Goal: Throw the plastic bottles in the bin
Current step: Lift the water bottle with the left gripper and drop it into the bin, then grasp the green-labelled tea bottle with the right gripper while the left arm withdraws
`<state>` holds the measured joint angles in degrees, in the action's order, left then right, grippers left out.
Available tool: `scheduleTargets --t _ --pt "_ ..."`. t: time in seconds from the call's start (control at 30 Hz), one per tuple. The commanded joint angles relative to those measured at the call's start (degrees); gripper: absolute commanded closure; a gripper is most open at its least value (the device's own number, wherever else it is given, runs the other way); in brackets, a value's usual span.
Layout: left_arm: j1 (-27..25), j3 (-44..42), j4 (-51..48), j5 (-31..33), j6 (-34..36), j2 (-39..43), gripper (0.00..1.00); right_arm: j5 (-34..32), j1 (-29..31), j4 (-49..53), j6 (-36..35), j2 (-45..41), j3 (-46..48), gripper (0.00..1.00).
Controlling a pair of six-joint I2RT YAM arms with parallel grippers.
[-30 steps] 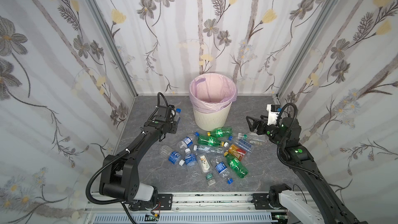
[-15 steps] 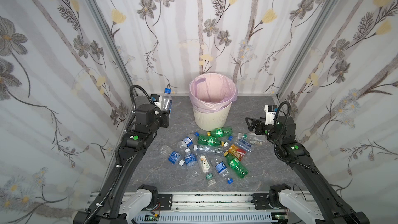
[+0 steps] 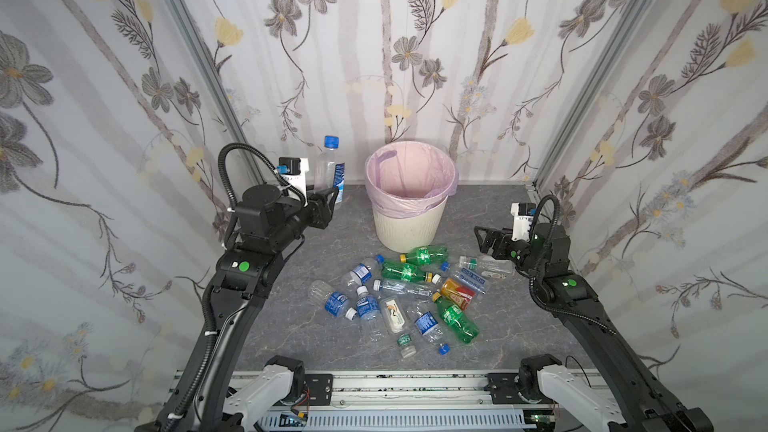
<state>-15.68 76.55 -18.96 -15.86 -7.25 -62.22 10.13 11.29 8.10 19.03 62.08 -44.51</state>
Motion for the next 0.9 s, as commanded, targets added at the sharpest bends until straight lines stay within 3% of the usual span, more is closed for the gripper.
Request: scheduleTargets --t 0.0,0.1,0.27,0.4,0.63,0.87 --pt "-3.2 6.5 7.5 -4.0 -1.6 -8.0 0.53 -2.6 -0.1 1.1 0.8 -0.4 -0.7 0.02" --pt "-5.9 16.3 8.7 -5.4 -2.4 -19.8 0.45 -3.6 -0.6 2.3 1.5 -0.5 -0.6 0.02" --pt "-7.0 25.1 8.4 -4.8 -6.9 -32.0 0.04 -4.5 -1.7 4.7 2.2 -0.1 -1.2 0.02" --pt "-6.9 22.1 8.4 -1.6 -6.9 -30.2 0.01 -5.8 -3.2 8.0 1.0 0.7 -2.3 0.02" --pt "-5.2 9.1 8.3 5.7 -5.2 -17.7 0.0 -8.2 -8.0 17.7 -0.7 7.5 -7.4 0.06" --pt "1.5 -5.1 8.2 6.6 -6.3 -4.9 0.0 -4.5 -9.5 18.6 2.2 10.4 -3.6 0.08"
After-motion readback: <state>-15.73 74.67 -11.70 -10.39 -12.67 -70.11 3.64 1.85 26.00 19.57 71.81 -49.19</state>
